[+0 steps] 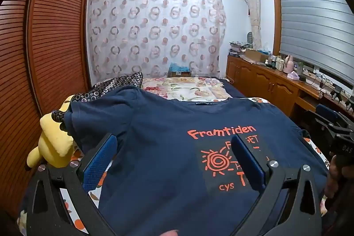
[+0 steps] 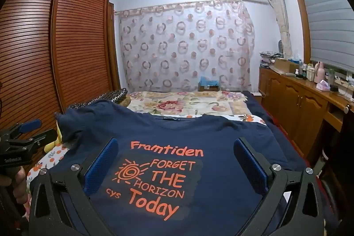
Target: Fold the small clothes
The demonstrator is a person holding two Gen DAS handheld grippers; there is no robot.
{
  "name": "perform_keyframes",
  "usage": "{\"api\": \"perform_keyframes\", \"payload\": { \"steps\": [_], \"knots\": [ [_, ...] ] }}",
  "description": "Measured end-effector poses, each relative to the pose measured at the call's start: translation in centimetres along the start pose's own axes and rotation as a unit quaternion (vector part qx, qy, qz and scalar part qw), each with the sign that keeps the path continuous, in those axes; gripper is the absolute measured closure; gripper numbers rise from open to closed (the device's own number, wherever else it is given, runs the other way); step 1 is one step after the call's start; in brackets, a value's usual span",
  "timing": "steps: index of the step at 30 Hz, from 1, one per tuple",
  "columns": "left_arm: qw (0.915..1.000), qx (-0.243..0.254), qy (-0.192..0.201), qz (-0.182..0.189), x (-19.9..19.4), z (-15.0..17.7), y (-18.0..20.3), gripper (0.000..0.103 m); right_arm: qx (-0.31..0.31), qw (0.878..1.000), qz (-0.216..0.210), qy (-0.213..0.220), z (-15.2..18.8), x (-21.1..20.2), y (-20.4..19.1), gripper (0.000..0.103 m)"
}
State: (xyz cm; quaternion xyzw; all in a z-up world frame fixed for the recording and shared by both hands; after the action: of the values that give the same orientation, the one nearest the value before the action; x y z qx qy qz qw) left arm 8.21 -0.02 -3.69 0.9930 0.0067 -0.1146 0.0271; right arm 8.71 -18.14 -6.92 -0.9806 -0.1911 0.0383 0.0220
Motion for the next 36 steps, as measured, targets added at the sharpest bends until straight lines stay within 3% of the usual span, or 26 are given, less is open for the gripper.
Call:
{"api": "perform_keyframes", "payload": {
  "steps": [36],
  "knots": [
    [1.0,0.006,0.0,-0.002,0.0,-0.01,-0.02,0.0,-0.001,1.0,0.001,-0.003,0.15,-0.08,-0.17,0.0]
  ]
}}
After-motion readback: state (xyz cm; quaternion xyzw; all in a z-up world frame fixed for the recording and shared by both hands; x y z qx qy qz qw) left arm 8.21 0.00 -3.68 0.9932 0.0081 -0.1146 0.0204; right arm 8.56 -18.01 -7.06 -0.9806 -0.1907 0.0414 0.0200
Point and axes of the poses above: each gripper's, at about its wrist camera, not at the fingertips, and x roughly the way its jaws point, y to its right, z to its underside, the point moved 9 cm from there along x, roughly the way its jaws point, and after that the axes turned 11 degrees about y, right-handed, at the moved point
